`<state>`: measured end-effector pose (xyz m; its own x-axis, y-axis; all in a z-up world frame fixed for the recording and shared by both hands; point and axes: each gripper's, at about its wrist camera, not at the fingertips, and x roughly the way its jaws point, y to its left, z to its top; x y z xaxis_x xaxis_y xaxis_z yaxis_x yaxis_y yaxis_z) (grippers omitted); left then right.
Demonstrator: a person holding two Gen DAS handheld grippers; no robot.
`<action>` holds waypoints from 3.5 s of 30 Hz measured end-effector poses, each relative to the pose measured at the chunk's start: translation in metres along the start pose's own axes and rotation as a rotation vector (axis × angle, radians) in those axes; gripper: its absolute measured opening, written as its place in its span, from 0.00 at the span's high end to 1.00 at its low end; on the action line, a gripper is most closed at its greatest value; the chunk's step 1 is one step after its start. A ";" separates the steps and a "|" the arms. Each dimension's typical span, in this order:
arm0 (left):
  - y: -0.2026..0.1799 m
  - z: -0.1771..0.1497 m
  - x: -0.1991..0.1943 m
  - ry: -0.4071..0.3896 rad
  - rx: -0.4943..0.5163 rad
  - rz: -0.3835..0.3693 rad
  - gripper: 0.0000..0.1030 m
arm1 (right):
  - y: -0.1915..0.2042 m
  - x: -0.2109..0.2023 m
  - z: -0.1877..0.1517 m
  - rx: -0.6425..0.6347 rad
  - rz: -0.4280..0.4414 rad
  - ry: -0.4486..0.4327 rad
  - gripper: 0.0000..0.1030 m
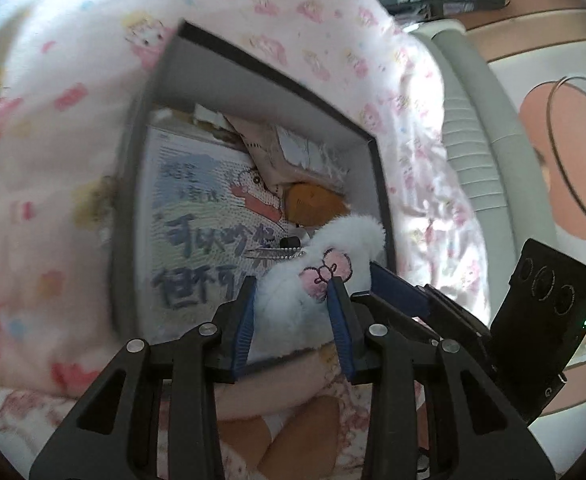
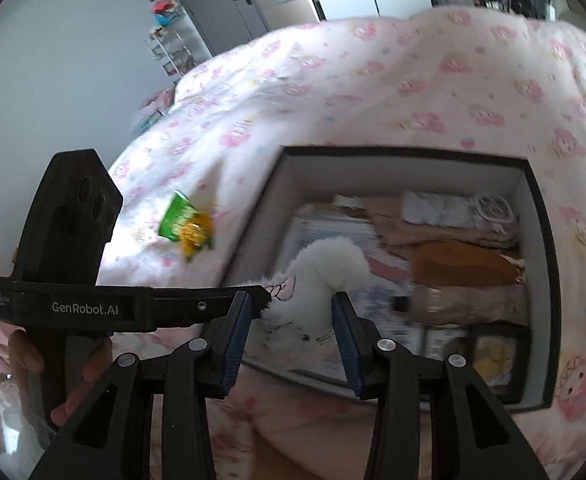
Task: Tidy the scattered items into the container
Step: 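Lift the plush toy and carry it over the black box, then lower the plush toy into the box and open the left gripper, then withdraw the left gripper and move it to the corn snack bag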
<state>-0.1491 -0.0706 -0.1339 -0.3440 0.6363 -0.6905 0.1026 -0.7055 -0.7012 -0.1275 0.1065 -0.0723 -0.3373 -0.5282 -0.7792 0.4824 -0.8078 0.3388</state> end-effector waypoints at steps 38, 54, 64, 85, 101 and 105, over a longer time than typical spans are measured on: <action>-0.007 0.003 0.049 0.122 0.114 0.336 0.73 | -0.075 0.049 0.004 0.097 -0.010 0.150 0.65; -0.005 0.013 0.028 0.009 0.113 0.268 0.73 | -0.075 0.057 0.010 0.051 -0.145 0.120 0.65; -0.068 -0.025 -0.032 -0.127 0.251 0.272 0.70 | -0.037 -0.011 -0.002 0.042 -0.182 -0.039 0.61; -0.072 -0.089 -0.128 -0.258 0.293 0.328 0.69 | 0.077 -0.069 -0.027 -0.095 -0.167 -0.127 0.61; 0.043 -0.096 -0.204 -0.374 0.059 0.373 0.69 | 0.180 0.007 -0.012 -0.258 -0.017 -0.022 0.61; 0.082 -0.090 -0.208 -0.389 -0.010 0.380 0.69 | 0.193 0.047 -0.005 -0.207 0.075 0.057 0.61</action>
<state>0.0153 -0.2326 -0.0636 -0.6010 0.1729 -0.7804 0.2955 -0.8591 -0.4180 -0.0462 -0.0731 -0.0456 -0.2513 -0.5645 -0.7863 0.6622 -0.6927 0.2857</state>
